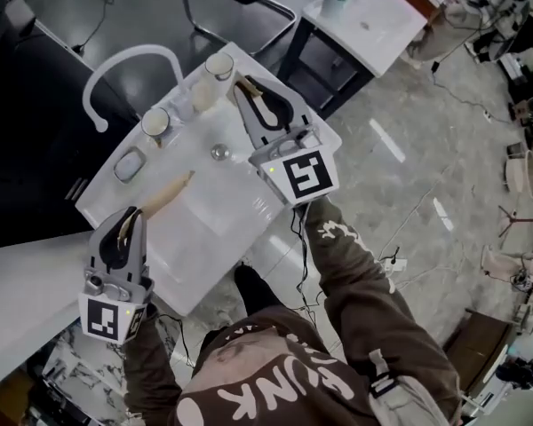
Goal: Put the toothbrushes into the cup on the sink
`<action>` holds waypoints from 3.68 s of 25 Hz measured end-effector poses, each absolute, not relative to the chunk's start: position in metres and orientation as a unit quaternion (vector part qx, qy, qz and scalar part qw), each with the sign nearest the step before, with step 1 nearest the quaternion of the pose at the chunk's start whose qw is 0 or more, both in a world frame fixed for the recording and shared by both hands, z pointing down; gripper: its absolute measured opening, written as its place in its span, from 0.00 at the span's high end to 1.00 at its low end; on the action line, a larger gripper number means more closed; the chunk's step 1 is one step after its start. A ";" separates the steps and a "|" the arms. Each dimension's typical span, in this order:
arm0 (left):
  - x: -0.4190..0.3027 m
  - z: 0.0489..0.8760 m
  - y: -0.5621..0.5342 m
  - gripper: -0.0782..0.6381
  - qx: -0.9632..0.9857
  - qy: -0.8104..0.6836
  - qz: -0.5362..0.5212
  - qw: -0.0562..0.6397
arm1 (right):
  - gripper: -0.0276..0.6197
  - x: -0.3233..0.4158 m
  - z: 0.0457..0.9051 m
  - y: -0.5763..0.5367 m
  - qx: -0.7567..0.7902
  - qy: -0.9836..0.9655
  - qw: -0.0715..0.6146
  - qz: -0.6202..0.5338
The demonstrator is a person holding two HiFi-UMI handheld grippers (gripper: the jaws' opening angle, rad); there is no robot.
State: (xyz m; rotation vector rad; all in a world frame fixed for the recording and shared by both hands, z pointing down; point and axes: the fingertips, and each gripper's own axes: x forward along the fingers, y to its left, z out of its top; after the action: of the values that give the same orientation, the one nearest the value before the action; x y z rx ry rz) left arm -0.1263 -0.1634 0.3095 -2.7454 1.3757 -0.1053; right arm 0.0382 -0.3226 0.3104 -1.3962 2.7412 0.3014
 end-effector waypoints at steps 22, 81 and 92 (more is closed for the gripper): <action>-0.127 0.333 -0.206 0.85 -0.877 0.477 -0.060 0.016 | 0.87 0.010 0.415 -0.499 -0.451 0.891 0.000 0.055; -0.172 0.377 -0.310 0.85 -0.865 0.464 -0.165 0.101 | 0.49 0.033 0.325 -0.195 -0.363 0.929 0.061 0.043; -0.175 0.442 -0.349 0.85 -0.862 0.477 -0.160 0.068 | 0.48 0.046 0.329 -0.199 -0.379 0.923 0.042 0.052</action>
State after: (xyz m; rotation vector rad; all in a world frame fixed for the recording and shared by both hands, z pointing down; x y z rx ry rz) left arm -0.1752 -0.3487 0.4419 -2.5955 1.4357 -0.4812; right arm 0.0462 -0.1994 0.3292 -1.1607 2.8243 0.1594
